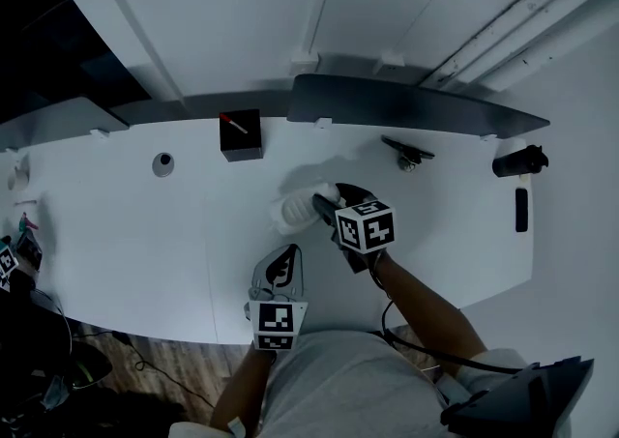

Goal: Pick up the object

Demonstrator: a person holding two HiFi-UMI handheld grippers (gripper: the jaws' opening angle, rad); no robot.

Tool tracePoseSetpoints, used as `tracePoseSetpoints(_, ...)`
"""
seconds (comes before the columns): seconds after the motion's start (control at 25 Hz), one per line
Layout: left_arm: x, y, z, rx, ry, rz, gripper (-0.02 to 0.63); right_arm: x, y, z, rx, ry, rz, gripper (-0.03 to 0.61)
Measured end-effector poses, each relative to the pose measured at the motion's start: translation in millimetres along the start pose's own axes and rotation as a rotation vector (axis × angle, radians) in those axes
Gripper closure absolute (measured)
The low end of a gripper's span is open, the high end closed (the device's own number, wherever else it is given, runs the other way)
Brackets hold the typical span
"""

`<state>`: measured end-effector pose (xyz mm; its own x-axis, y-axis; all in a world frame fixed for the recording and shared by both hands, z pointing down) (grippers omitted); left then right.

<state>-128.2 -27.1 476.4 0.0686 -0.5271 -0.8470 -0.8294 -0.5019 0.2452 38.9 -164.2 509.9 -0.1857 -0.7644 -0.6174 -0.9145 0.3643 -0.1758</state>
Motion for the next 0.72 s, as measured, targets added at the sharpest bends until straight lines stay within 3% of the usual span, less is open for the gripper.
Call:
tracePoseSetpoints(0.6, 2.0, -9.0, 8.7, -0.003, -0.006, 0.015, 0.604, 15.6, -1.8, 61.3, 0.040, -0.180, -0.033, 0.331)
tracePoseSetpoints(0.68, 2.4, -11.0, 9.2, -0.040, -0.002, 0.035, 0.450, 15.2, -2.3, 68.5, 0.043, -0.200, -0.034, 0.331)
tracePoseSetpoints(0.72, 3.6, -12.2, 10.4, -0.065, -0.011, 0.055, 0.416, 14.9, -2.3, 72.3, 0.046, -0.211, -0.035, 0.331)
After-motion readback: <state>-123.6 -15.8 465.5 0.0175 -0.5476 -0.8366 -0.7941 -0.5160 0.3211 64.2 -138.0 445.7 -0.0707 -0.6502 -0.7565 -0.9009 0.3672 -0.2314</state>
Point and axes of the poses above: the fingertips, and each gripper's own axes: z backward along the fingers, y to its left, x out of its top, the point moved 10 cm from there along z, backward along the fingers, and after that the axes turned 7 degrees about -x, right-handed, at the moved point
